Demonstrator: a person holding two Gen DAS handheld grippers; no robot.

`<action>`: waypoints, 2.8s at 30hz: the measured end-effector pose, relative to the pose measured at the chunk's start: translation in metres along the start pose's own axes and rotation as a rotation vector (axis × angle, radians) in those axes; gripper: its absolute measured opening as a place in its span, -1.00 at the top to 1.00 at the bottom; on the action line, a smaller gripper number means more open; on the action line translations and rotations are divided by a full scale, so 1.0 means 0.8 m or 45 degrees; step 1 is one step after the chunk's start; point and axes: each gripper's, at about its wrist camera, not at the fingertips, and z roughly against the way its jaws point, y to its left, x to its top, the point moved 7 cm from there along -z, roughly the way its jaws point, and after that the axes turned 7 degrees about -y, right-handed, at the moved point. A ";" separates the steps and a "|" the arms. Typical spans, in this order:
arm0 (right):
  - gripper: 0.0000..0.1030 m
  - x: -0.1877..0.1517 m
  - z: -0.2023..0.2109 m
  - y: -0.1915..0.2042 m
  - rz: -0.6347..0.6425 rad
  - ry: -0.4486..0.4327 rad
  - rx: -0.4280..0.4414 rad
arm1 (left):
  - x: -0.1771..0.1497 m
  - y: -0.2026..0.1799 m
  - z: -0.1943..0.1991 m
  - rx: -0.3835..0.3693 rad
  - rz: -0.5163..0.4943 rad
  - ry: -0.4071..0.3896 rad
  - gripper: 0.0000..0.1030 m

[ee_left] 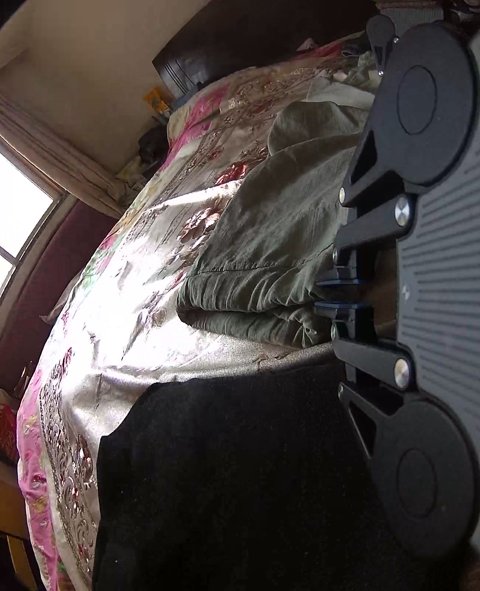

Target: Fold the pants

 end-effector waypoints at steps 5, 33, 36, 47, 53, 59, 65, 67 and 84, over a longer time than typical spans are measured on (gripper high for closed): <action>0.71 0.003 0.025 -0.009 -0.060 -0.054 -0.040 | 0.012 -0.022 0.037 0.079 -0.143 -0.071 0.52; 0.54 -0.284 0.114 -0.402 -1.618 -0.298 -0.590 | -0.071 -0.368 -0.149 -0.378 -0.654 0.244 0.31; 0.54 -0.303 0.107 -0.428 -1.743 -0.326 -0.555 | -0.094 -0.406 -0.177 -0.461 -0.723 0.292 0.31; 0.54 -0.321 0.085 -0.455 -1.911 -0.385 -0.436 | -0.146 -0.441 -0.214 -0.527 -0.801 0.418 0.31; 0.53 -0.334 0.094 -0.446 -1.919 -0.338 -0.494 | -0.148 -0.448 -0.223 -0.542 -0.791 0.410 0.29; 0.53 -0.320 0.086 -0.449 -1.979 -0.433 -0.396 | -0.159 -0.460 -0.232 -0.548 -0.828 0.416 0.29; 0.54 -0.313 0.084 -0.457 -1.971 -0.418 -0.430 | -0.170 -0.463 -0.232 -0.555 -0.863 0.436 0.28; 0.54 -0.314 0.089 -0.458 -1.972 -0.450 -0.437 | -0.170 -0.462 -0.233 -0.561 -0.856 0.442 0.28; 0.52 -0.336 0.087 -0.472 -2.053 -0.406 -0.470 | -0.166 -0.471 -0.241 -0.558 -0.850 0.414 0.28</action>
